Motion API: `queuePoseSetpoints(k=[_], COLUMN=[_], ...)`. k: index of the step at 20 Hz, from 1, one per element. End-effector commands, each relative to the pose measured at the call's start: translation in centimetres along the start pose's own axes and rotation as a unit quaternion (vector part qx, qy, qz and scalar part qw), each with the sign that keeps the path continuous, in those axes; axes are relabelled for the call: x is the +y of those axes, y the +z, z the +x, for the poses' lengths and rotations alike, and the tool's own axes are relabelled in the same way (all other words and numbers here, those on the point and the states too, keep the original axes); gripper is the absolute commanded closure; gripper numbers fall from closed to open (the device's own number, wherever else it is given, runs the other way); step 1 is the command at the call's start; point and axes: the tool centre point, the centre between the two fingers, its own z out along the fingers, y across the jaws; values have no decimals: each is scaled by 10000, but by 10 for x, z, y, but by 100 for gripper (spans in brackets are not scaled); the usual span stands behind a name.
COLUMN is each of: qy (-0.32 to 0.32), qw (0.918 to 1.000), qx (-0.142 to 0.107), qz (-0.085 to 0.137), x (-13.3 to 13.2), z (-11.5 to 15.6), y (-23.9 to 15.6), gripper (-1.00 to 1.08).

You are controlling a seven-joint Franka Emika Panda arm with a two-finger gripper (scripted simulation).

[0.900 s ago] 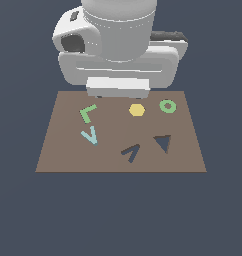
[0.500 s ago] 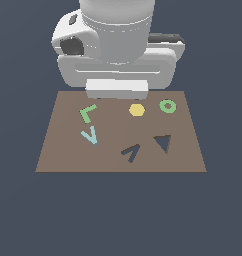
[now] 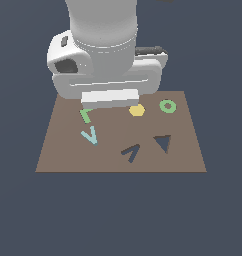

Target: Insert a designated object into the corresponding slot on a board.

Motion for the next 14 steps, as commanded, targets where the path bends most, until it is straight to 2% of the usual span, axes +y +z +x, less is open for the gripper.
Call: queuePoseSetpoints(k=[1,7,14], qy=[-215,-899,-1694], qw=[9998,9959,9855], qx=[0,6,12], qz=[6,24,43], x=[7,28,50], z=[1,8,20], y=[9,36,67], gripper=[-92,-92,-92])
